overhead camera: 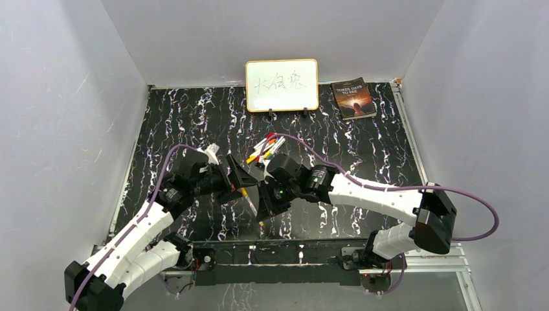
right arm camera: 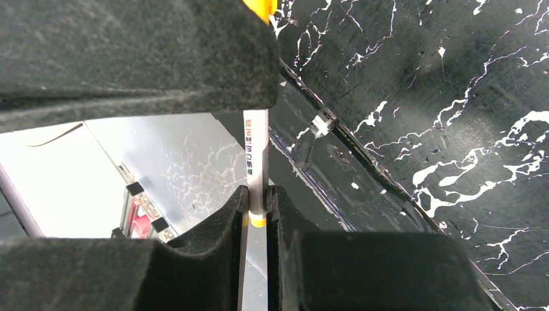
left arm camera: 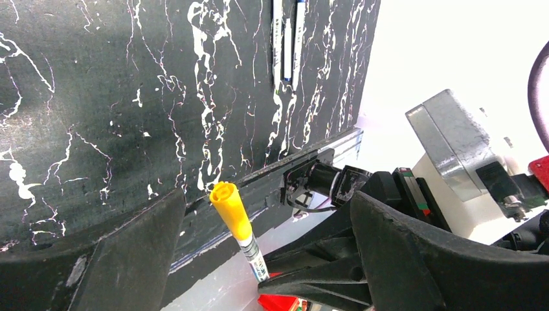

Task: Open the pen caps
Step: Open the pen cap from the pen.

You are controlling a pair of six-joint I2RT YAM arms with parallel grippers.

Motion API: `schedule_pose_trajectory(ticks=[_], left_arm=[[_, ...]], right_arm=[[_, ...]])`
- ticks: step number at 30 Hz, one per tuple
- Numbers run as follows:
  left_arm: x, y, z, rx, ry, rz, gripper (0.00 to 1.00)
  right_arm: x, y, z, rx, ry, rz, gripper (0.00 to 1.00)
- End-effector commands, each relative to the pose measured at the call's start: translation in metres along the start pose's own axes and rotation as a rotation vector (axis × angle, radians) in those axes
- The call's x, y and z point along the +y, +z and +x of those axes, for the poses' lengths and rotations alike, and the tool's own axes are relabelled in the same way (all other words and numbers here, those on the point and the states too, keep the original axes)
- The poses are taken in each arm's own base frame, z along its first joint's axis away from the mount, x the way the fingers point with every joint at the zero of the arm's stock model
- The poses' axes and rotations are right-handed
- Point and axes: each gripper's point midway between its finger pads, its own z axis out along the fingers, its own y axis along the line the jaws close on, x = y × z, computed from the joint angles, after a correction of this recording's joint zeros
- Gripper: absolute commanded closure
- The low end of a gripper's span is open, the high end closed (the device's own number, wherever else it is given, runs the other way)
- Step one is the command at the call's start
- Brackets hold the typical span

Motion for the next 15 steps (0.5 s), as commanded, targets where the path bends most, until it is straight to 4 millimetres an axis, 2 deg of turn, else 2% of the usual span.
schedule_pose_trajectory(ticks=[1, 4, 10, 15], left_arm=[[-0.0019, -0.0029, -0.0006, -0.014, -0.011, 0.018, 0.04], [-0.0021, -0.0022, 0.0001, -0.013, -0.017, 0.027, 0.10], [-0.0022, -0.0003, 0.0023, 0.000, -0.019, 0.036, 0.34], [-0.0004, 0.0001, 0.0029, 0.003, -0.019, 0.029, 0.47]], right_arm=[[0.0272, -0.0088, -0.0265, -0.103, -0.026, -0.059, 1.00], [0.0289, -0.0105, -0.0282, -0.111, -0.029, -0.059, 1.00], [0.0271, -0.0120, -0.0306, -0.127, -0.025, -0.046, 1.00], [0.0297, -0.0132, -0.0314, -0.131, -0.023, -0.055, 1.00]])
